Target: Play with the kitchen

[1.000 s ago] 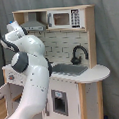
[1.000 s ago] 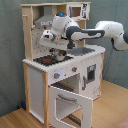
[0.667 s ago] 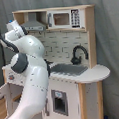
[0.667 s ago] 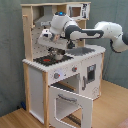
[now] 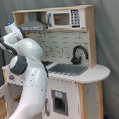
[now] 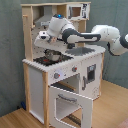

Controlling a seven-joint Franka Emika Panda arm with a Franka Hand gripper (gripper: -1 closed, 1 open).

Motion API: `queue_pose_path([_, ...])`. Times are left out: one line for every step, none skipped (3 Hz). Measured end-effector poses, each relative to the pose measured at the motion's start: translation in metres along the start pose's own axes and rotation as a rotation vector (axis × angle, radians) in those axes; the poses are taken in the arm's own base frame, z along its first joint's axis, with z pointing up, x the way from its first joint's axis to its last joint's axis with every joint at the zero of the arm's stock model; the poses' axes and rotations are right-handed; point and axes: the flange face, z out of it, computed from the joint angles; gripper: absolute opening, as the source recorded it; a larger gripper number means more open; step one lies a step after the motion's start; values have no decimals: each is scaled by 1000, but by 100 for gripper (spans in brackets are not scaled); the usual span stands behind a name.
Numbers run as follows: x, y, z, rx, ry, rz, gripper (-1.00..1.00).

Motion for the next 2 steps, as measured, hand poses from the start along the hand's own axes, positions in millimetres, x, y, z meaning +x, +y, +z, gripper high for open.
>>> queue_pose_path([22, -4, -2, -25, 21, -41, -100])
queue_pose_path([32, -1, 7, -53, 39, -75, -100])
